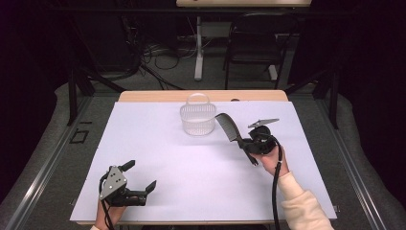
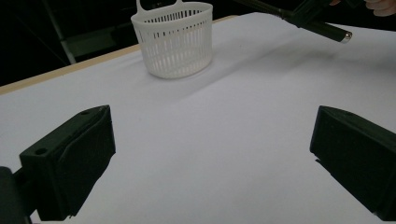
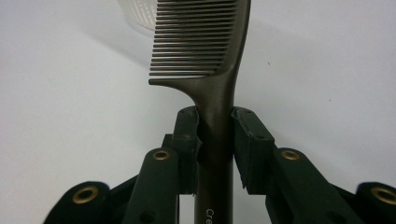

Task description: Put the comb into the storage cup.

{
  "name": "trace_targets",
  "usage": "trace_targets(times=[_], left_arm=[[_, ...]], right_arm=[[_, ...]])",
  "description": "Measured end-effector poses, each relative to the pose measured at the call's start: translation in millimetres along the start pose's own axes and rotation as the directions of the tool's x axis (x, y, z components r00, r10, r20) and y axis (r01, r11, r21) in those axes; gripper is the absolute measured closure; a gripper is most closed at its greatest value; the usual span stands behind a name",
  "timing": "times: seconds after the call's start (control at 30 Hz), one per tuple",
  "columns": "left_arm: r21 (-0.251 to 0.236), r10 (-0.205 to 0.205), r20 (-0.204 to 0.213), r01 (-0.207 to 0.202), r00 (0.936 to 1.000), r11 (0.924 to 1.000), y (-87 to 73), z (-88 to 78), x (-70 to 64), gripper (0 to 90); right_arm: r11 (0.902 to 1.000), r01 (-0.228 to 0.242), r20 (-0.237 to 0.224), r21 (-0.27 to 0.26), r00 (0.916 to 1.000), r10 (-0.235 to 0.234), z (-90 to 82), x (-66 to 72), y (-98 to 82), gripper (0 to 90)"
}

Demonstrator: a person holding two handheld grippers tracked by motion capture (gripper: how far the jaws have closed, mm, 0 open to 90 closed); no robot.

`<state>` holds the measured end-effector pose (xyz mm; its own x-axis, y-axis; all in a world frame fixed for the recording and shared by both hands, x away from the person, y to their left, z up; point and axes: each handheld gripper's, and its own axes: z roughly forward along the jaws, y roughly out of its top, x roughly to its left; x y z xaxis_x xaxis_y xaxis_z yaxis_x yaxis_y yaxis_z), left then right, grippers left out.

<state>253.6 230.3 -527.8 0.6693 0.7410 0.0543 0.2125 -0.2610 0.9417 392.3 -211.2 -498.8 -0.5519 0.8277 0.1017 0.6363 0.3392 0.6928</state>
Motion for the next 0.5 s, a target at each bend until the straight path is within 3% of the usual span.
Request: trace_targets(times=[0.5], left_arm=[[0.002, 0.002, -0.003, -0.002, 1.0000, 1.0000, 0.1, 0.8, -0.3, 0.3]], right_arm=[[0.9985, 0.001, -0.002, -0.055, 1.0000, -0.001, -0.4, 1.3, -0.1, 71.9]])
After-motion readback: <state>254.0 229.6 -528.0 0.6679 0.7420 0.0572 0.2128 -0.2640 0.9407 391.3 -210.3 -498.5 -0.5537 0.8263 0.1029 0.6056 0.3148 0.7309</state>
